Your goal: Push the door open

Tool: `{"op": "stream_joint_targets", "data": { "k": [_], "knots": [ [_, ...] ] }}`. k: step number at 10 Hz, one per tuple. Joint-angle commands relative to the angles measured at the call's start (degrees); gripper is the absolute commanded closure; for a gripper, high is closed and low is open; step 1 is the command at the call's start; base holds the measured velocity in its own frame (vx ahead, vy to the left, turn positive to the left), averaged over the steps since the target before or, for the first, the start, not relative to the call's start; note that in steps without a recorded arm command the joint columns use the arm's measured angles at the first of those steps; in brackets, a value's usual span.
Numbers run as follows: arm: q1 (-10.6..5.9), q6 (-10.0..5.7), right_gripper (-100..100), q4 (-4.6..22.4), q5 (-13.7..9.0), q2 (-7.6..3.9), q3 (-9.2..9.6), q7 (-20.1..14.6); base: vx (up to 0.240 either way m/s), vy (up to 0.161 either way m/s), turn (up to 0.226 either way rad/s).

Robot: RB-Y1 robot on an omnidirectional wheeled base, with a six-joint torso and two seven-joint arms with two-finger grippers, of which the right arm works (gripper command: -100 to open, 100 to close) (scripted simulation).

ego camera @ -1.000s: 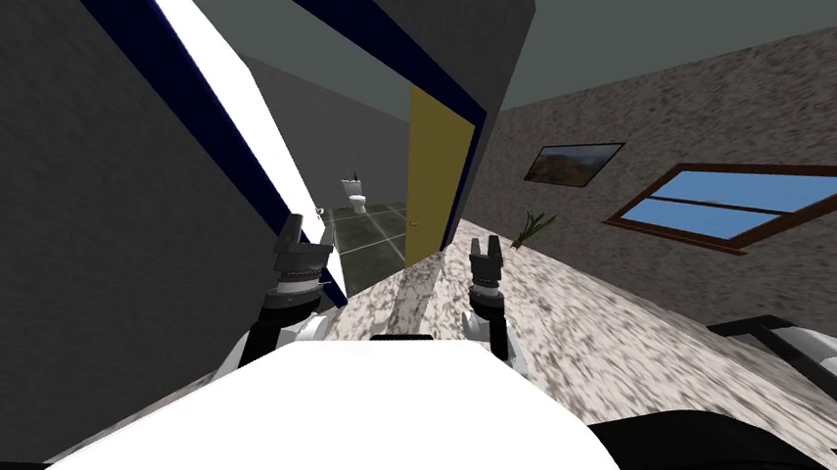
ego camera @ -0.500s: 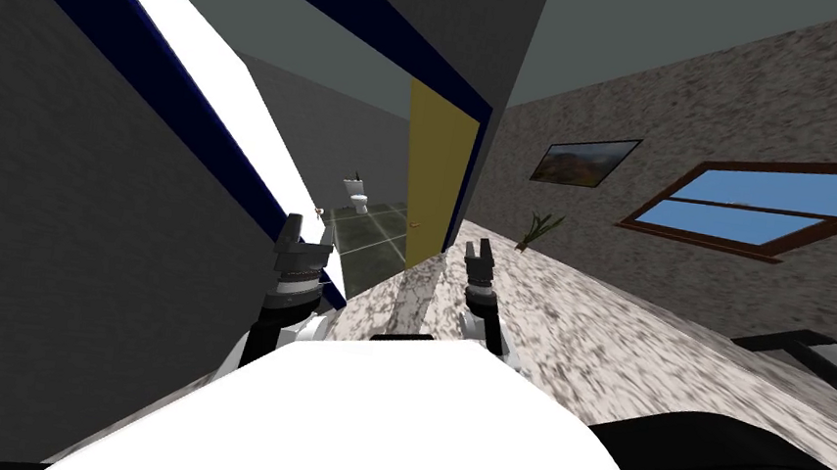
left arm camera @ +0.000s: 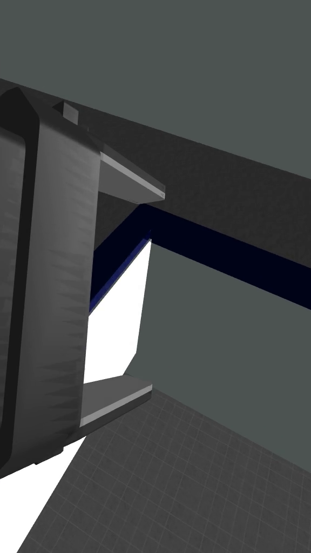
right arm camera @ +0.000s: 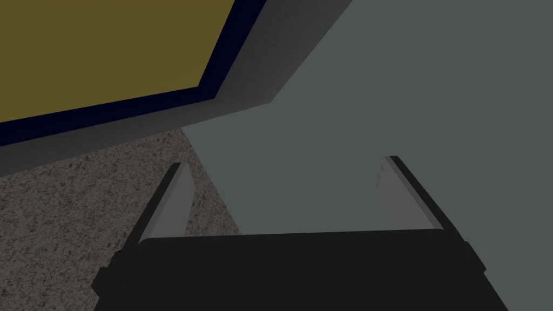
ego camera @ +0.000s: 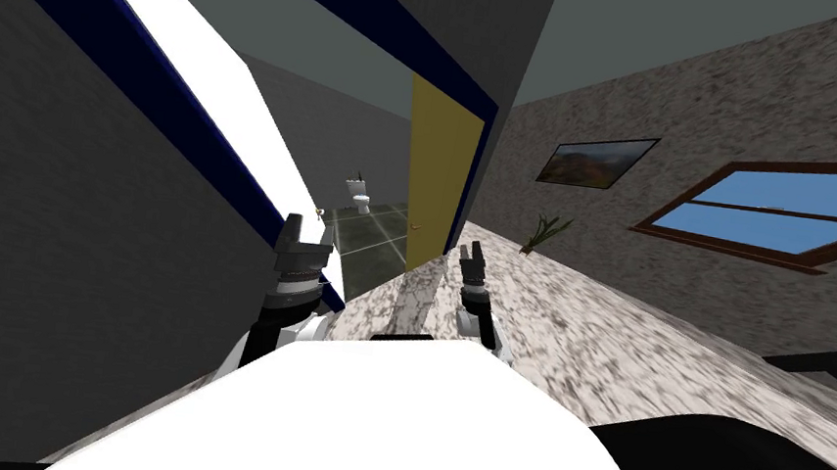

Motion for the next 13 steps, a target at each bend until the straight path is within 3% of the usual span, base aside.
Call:
{"op": "stream_joint_targets", "data": {
  "k": [1, 13],
  "knots": [
    [-0.84, -0.30, -100, 2.3, 0.0, -0.12, 0.24, 0.0, 0.087, -0.048, 0.047],
    [-6.37, -1.43, -100, 18.0, -0.1, -0.70, 2.40, 0.0, 0.095, -0.041, 0.056]
  ]
}}
